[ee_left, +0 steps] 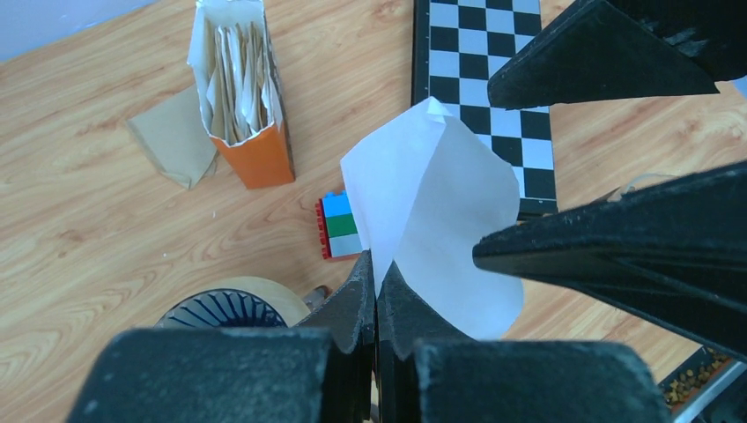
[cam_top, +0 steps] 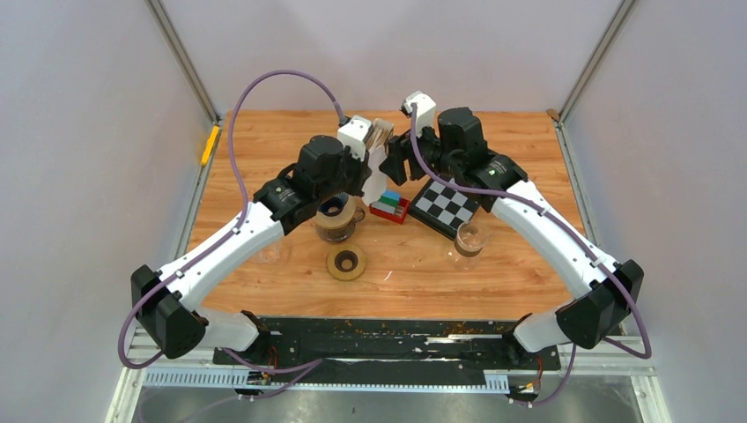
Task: Place the coffee filter in the dripper
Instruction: Place the coffee filter in the coffee dripper.
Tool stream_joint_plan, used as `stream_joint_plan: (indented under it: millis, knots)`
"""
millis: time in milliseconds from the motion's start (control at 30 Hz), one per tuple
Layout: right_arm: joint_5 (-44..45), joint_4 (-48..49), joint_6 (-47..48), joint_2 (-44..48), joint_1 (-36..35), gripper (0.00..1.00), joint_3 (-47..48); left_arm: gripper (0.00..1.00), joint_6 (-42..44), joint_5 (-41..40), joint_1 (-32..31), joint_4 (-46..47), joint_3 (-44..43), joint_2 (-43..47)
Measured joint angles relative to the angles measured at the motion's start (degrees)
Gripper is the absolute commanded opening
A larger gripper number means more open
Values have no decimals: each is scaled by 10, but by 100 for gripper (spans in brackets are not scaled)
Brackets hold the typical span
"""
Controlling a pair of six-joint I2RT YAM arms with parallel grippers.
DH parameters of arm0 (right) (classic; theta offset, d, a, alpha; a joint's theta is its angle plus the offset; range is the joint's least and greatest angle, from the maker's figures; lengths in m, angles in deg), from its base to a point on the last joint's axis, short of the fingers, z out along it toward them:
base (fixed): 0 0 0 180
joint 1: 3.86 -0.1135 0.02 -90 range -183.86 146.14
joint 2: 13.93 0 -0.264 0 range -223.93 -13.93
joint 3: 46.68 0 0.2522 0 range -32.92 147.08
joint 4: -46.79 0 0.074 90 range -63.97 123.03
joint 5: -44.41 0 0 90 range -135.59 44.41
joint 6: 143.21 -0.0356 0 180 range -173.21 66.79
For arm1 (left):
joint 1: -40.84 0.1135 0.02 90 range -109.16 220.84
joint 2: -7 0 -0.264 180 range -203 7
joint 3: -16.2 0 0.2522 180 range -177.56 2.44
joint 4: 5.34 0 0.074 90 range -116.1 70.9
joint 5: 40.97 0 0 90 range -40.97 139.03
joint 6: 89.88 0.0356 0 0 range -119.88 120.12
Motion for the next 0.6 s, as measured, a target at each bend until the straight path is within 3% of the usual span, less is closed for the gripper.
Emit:
stream_joint_plan:
  millis: [267,600]
  knots:
    - [40,-1,21,0,0,44,0,0,0,-9,0,10,0,0]
    - [58,-1,42,0,-5,34,0,0,1,-3,0,15,0,0]
